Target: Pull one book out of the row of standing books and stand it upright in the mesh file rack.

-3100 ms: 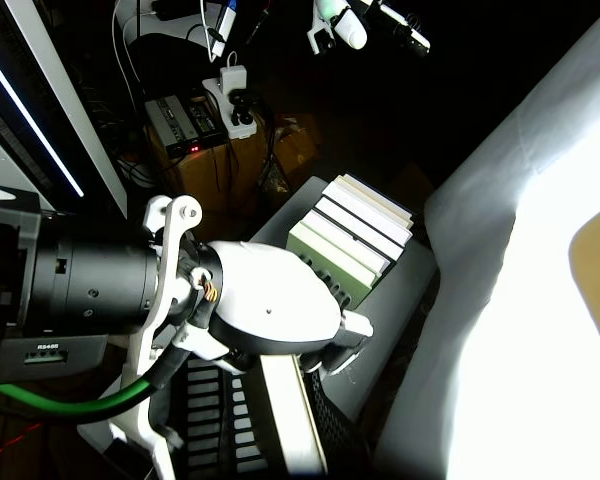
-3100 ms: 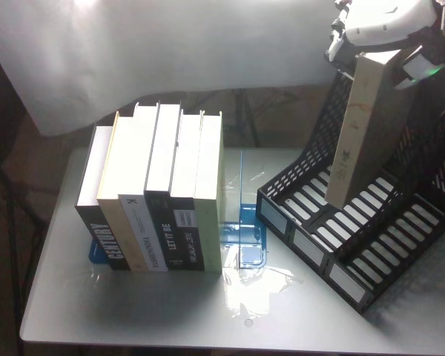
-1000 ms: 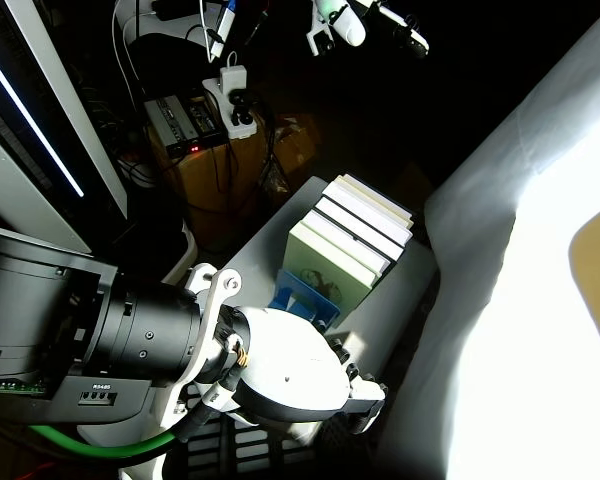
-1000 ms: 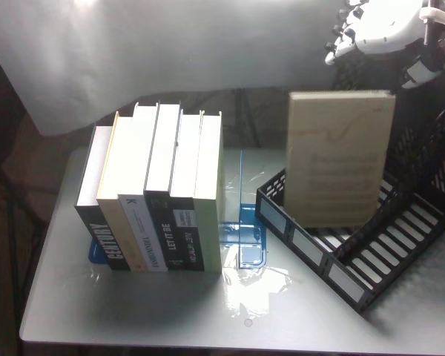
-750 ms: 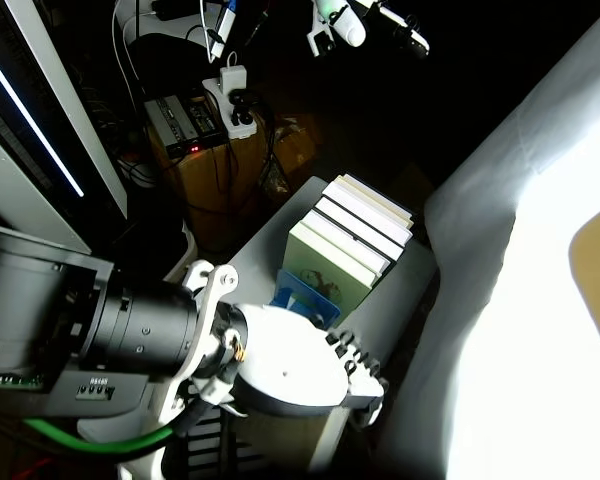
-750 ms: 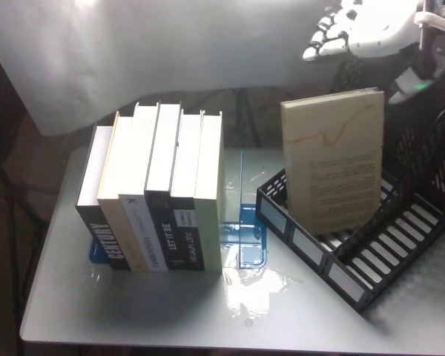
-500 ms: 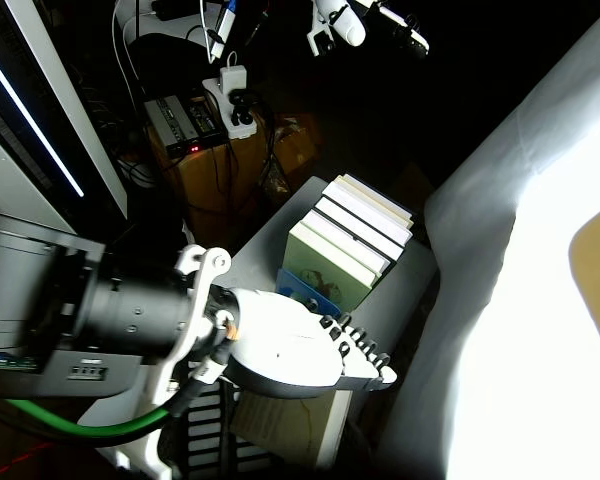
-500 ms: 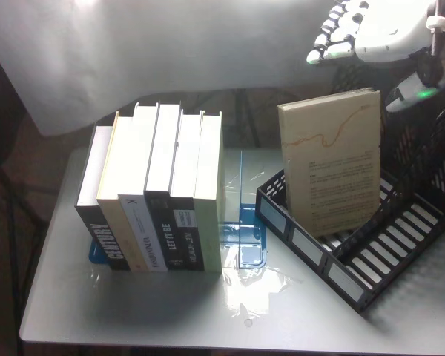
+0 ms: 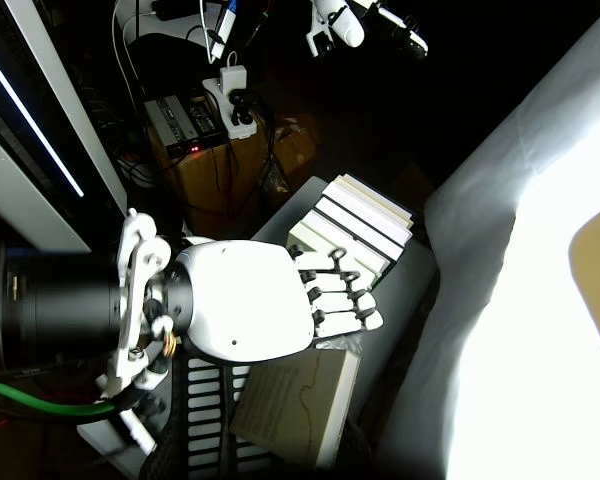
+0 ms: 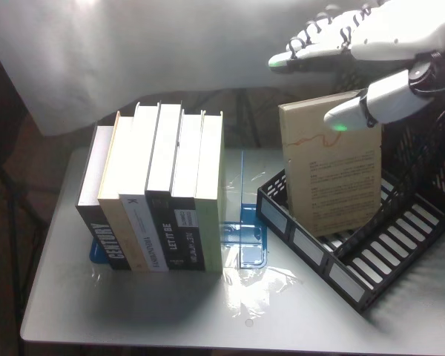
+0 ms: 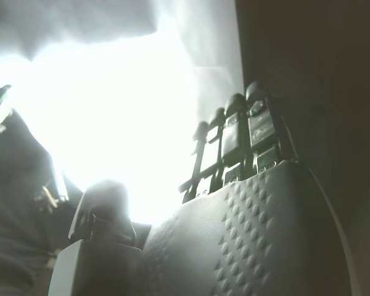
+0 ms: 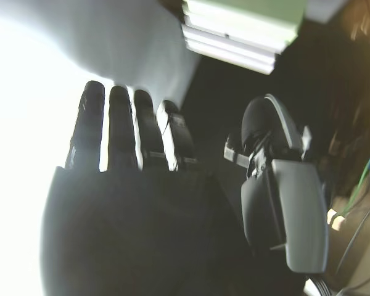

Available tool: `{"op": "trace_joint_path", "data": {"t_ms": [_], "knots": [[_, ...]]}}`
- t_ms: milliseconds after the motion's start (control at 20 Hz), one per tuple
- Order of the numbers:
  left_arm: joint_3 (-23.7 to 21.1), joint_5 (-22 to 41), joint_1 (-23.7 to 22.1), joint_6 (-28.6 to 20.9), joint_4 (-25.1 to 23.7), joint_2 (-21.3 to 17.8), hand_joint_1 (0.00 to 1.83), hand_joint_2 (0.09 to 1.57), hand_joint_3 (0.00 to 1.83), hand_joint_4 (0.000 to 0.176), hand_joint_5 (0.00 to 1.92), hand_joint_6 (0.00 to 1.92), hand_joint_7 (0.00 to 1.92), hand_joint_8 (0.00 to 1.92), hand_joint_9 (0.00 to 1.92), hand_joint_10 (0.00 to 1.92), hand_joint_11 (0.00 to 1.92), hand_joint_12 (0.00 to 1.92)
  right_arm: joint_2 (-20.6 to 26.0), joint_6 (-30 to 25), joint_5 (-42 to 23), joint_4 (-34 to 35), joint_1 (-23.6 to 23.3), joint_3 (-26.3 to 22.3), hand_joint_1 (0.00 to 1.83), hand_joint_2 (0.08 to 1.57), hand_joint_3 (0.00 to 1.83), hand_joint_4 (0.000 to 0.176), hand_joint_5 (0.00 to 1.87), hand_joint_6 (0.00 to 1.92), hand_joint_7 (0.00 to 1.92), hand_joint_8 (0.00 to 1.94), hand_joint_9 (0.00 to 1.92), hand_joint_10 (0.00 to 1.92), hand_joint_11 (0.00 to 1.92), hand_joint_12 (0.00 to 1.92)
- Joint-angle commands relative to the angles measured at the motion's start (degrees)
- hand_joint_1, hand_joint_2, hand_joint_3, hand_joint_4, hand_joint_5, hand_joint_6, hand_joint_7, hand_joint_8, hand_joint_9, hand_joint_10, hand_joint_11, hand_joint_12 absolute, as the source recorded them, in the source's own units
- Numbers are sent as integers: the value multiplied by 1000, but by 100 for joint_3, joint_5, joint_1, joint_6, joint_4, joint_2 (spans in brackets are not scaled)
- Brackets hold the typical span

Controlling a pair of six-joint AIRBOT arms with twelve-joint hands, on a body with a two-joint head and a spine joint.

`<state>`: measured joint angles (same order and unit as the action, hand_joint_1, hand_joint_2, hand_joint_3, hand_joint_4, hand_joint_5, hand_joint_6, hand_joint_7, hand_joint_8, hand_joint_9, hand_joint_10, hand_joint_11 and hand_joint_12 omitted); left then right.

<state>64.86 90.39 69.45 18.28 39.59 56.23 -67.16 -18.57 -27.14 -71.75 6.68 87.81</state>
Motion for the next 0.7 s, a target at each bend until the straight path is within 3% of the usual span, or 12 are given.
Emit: {"op": "trace_joint_path", "data": {"t_ms": [0,50,100,150,200,250,300,350,400,550,650], "knots": [[26,646,-50,-15,-36,-31,38,1431,6,0,0,0,0,0,0,0,0,0,148,130,-547,785,46,-18,215,1326,0,88,0,0,0,0,75,15,3,284],[40,581,-100,-15,-123,-27,68,1436,4,0,0,0,0,0,0,0,0,0,209,330,-831,1359,243,-76,382,1316,0,60,0,0,0,0,77,13,0,64],[53,536,-142,-15,-209,-25,53,1413,0,0,0,0,0,0,0,0,0,0,265,502,-1030,1777,398,-141,521,1301,9,31,0,0,0,0,121,135,0,596],[65,473,-202,-15,-335,-26,80,1425,0,0,0,0,0,0,0,0,0,0,363,734,-1295,2311,611,-254,575,1284,6,47,0,0,0,0,164,214,0,977],[83,399,-292,-15,-484,-15,91,1435,5,0,0,0,0,0,0,0,0,0,473,978,-1589,2836,821,-404,516,1263,1,72,0,0,0,0,98,448,0,1132],[98,346,-365,-15,-602,3,114,1436,3,0,0,0,0,0,0,0,0,0,567,1153,-1820,3213,973,-528,430,1273,4,75,0,0,8,3,56,491,0,820],[106,307,-402,-15,-686,13,135,1437,2,0,0,0,0,0,0,0,0,0,627,1249,-1961,3424,1095,-603,374,1266,1,78,0,0,45,9,71,476,0,640],[125,254,-462,-15,-833,31,143,1445,6,0,0,0,0,0,0,0,0,0,719,1422,-2189,3765,1271,-739,344,1242,0,50,0,0,39,2,120,379,0,716],[134,219,-509,-15,-948,41,130,1443,4,0,0,0,0,0,0,0,0,0,789,1553,-2323,3950,1382,-837,370,1254,3,40,0,0,26,2,117,342,0,802],[146,123,-653,-15,-1263,51,99,1436,1,0,0,0,0,0,0,0,0,0,970,1893,-2650,4421,1652,-1088,406,1249,0,73,0,0,8,0,109,293,0,837],[187,6,-780,-15,-1521,88,70,1414,0,1,0,0,0,0,0,0,0,0,1073,2127,-2909,4771,1883,-1237,392,1221,0,57,0,0,0,0,92,247,0,820]]}}
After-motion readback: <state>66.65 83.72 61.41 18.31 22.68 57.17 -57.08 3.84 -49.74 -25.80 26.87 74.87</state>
